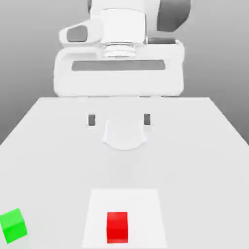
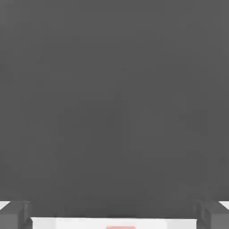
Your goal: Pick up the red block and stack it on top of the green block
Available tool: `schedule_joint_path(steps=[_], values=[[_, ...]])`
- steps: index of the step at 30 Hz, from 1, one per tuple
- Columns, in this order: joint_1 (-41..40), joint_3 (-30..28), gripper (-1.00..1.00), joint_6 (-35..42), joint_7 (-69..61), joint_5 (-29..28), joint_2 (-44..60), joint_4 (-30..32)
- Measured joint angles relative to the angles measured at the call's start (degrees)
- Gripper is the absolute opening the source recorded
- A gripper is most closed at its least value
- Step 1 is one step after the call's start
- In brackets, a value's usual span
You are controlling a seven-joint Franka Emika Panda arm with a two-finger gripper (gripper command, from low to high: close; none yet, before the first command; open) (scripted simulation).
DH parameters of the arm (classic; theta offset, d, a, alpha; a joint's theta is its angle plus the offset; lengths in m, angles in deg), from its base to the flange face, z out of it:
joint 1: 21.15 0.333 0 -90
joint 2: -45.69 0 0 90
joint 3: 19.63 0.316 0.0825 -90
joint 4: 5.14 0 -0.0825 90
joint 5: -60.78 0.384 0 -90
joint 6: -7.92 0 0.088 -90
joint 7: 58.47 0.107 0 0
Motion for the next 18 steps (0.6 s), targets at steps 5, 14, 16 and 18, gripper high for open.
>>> schedule_joint_path(steps=[5,14,16,18], values=[[-0.2,-0.3,0.0,-4.3,-0.9,0.2,10.4,2.4],[-1.1,0.5,-1.0,-16.1,-2.0,0.7,29.0,2.9],[-1.1,0.5,-1.0,-16.1,-2.0,0.7,29.0,2.9],[-1.1,0.5,-1.0,-16.1,-1.9,0.6,29.0,2.9]])
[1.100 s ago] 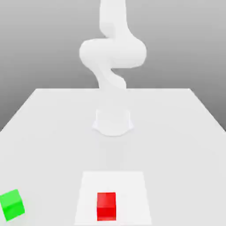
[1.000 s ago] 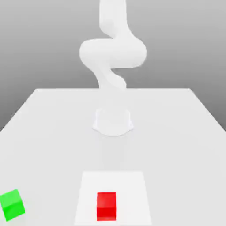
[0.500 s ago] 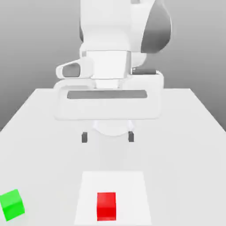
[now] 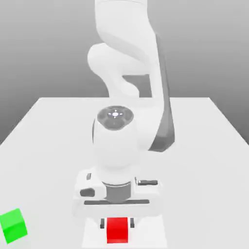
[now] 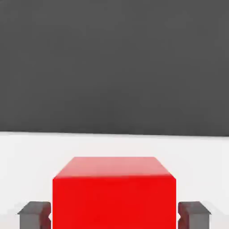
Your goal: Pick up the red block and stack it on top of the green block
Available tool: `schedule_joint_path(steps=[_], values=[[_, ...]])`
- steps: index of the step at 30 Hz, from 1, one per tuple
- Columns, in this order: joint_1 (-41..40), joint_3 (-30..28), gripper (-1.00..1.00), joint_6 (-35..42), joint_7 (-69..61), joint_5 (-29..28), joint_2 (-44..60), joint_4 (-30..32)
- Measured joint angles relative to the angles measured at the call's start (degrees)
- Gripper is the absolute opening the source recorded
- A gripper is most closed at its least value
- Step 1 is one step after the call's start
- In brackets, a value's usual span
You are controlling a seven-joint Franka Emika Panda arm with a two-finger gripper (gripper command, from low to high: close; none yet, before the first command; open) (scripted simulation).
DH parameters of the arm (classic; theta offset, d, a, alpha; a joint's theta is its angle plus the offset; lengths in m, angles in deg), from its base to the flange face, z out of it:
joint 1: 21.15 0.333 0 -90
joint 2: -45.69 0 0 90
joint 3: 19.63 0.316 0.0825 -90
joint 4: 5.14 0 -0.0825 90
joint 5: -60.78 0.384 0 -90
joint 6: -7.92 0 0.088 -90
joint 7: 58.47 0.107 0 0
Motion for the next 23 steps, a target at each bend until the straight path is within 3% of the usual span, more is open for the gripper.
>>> schedule_joint_path(steps=[3,8,15,19,20,23], values=[[-0.1,0.1,-1.0,-0.4,0.1,-0.1,0.5,-0.1],[-0.1,-0.4,-1.0,7.1,0.7,-0.8,-8.2,1.1],[-9.7,-10.4,-1.0,14.2,5.9,3.1,-8.0,-5.8],[-15.6,-12.7,-1.0,11.7,6.1,8.4,-0.2,-10.5],[-16.4,-12.3,1.0,10.5,5.7,9.3,1.5,-10.9],[-16.4,-12.3,1.0,10.5,5.7,9.3,1.5,-10.9]])
